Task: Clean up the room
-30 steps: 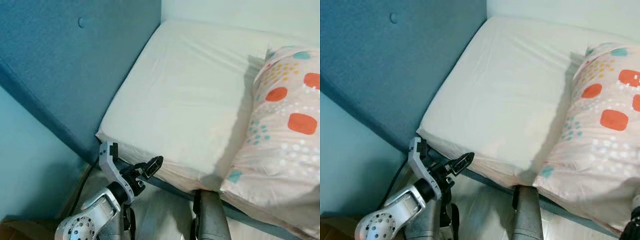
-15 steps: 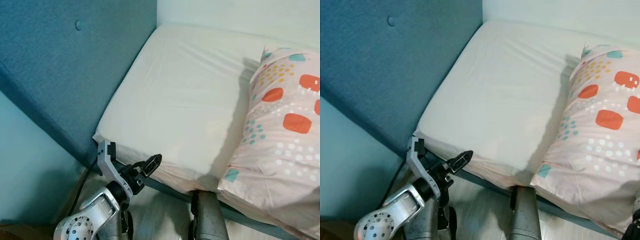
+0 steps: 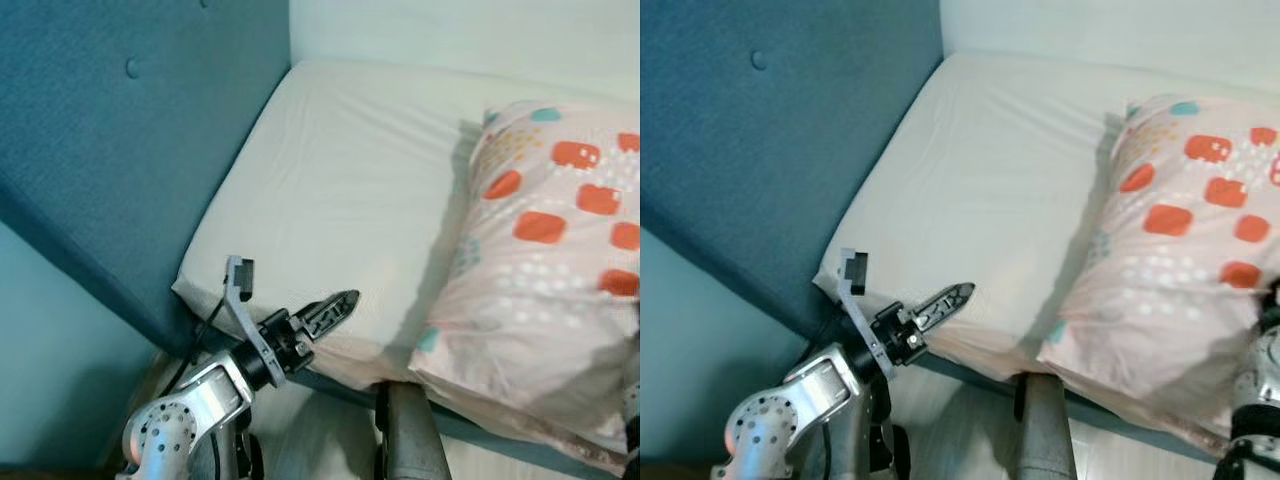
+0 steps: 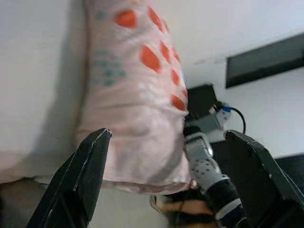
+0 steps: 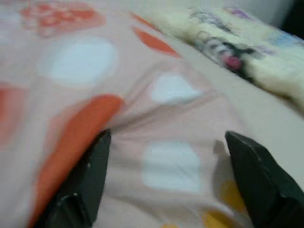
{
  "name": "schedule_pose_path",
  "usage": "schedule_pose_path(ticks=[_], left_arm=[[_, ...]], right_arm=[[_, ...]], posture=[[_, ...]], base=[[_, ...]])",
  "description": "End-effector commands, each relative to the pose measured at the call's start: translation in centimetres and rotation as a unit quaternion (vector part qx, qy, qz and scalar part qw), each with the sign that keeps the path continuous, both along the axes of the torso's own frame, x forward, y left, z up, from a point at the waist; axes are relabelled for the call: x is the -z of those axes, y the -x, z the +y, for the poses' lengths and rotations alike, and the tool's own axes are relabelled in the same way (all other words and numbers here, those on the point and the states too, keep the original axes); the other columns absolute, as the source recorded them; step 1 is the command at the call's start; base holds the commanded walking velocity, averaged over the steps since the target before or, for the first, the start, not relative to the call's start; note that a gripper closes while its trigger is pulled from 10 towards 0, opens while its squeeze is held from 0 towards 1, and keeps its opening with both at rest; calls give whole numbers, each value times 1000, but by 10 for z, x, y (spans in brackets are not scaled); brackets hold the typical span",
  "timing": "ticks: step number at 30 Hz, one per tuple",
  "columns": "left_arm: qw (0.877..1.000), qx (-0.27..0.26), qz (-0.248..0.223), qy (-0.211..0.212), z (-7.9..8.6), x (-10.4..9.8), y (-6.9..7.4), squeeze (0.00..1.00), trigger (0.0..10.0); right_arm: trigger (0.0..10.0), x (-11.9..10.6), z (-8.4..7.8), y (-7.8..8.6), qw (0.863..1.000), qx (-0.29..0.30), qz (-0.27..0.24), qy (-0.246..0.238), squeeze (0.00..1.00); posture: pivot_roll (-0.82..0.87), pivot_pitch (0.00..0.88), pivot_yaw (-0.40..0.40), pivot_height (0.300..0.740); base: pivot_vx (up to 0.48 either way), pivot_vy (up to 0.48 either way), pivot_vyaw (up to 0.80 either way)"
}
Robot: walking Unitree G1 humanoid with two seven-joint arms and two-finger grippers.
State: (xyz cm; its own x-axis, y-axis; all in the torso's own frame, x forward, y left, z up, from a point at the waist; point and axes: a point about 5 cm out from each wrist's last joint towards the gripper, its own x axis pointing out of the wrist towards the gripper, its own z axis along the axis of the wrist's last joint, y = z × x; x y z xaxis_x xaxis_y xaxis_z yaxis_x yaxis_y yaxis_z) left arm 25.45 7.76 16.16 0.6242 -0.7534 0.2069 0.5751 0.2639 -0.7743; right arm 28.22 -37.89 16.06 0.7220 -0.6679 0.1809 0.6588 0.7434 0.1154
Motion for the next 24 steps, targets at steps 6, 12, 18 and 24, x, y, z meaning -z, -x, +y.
schedule_pose_path(ticks=[6, 12, 18, 24], left_arm=[[998, 55, 5, 2, -3, 6, 5, 0, 10000], [998, 69, 7, 1, -6, 9, 5, 0, 10000], [996, 91, 7, 3, -11, 13, 6, 0, 10000], [997, 74, 12, -23, -9, 25, 1, 0, 10000]], right_arm=[[10000, 18, 53, 12, 974, -223, -10, -42, 0], [10000, 17, 72, 31, 939, -332, -32, -85, 0], [10000, 8, 103, 71, 836, -523, -70, -153, 0], [10000, 22, 111, 91, 820, -542, -18, -180, 0]], posture=[[9, 264, 13, 596], [-18, 261, 24, 596], [-40, 254, 25, 596], [-58, 249, 26, 596]], base=[[0, 0, 0], [0, 0, 0], [0, 0, 0], [0, 0, 0]])
